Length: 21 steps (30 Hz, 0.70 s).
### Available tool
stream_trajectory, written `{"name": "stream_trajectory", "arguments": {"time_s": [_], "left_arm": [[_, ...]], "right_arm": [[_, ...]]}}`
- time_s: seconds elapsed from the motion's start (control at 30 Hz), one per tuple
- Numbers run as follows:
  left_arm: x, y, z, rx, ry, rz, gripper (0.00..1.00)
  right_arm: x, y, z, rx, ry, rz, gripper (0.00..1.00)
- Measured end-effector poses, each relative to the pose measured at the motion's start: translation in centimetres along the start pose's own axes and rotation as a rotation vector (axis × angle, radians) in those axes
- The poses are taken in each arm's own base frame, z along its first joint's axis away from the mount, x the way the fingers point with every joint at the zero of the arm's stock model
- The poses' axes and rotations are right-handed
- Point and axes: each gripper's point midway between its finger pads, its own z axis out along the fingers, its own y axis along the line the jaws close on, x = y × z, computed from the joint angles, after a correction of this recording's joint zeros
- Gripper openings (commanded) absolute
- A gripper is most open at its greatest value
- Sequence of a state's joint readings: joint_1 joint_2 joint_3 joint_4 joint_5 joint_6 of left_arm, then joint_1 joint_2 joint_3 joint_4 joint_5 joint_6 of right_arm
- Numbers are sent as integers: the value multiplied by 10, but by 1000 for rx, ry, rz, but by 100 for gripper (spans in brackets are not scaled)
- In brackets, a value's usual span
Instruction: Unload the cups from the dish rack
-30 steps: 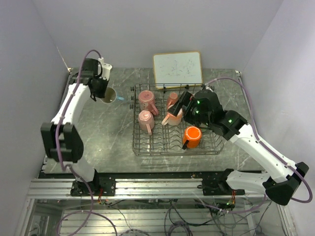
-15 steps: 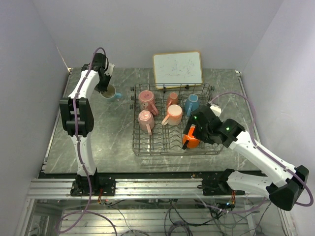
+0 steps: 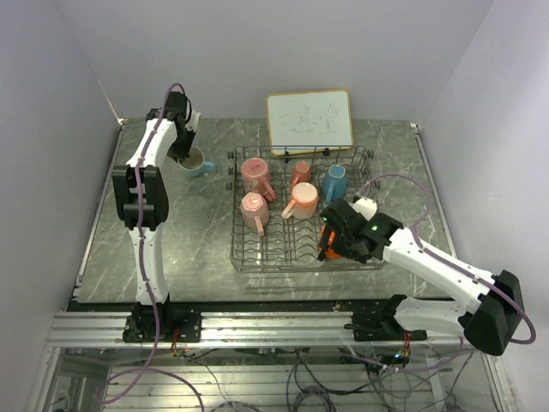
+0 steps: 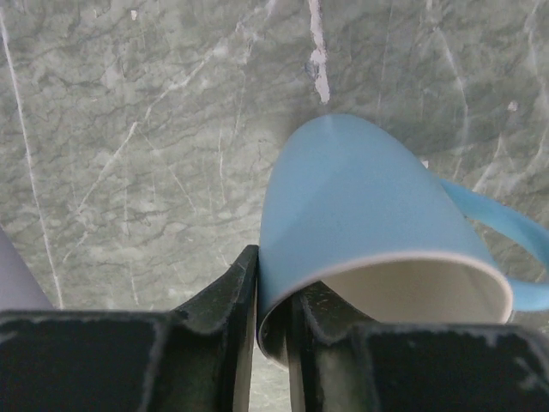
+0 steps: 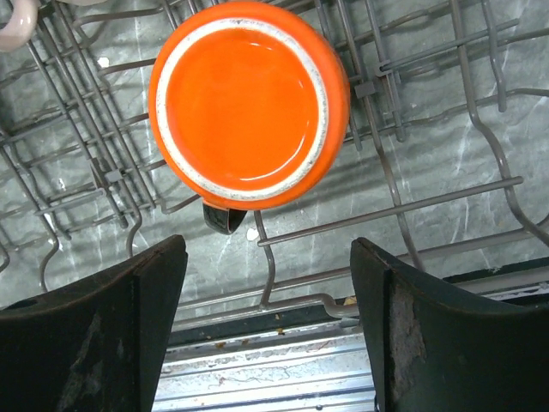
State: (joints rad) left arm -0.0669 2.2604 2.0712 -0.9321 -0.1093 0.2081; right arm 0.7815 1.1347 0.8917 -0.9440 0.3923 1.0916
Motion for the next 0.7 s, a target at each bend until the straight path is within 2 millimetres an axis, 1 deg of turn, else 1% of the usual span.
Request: {"name": "stream_trajectory", "arguments": {"time_s": [0.03, 0.1, 0.13, 0.17, 0.27, 0.37, 0.47, 0.57, 0.63, 0.7], "left_arm": [[-1, 0, 1, 2, -2, -2, 45], [-4, -1, 1, 5, -8, -8, 68], [-4, -1, 1, 7, -10, -9, 77], [-5, -1, 1, 7, -13, -8, 80], [-9, 2, -1, 11, -28, -22, 82], [-10, 4, -4, 21, -38, -28, 87], [-13, 8, -15, 25, -60, -35, 91], [-14, 12, -37, 26, -90, -34, 98], [-16, 15, -58, 27, -122, -34, 100], [-19, 20, -81, 25, -165, -33, 99]], "right_arm": [[2, 1, 2, 9, 0, -1, 74], [6, 4, 6, 25, -3, -2, 71], [8, 5, 7, 35, -4, -1, 70], [10, 6, 9, 46, -8, -2, 68], [14, 11, 14, 79, -23, 0, 65], [16, 18, 17, 99, -45, 11, 60], [15, 21, 19, 115, -71, 27, 57], [15, 21, 23, 137, -95, 38, 53], [14, 20, 25, 148, -107, 43, 51], [13, 20, 27, 158, -117, 45, 47]]}}
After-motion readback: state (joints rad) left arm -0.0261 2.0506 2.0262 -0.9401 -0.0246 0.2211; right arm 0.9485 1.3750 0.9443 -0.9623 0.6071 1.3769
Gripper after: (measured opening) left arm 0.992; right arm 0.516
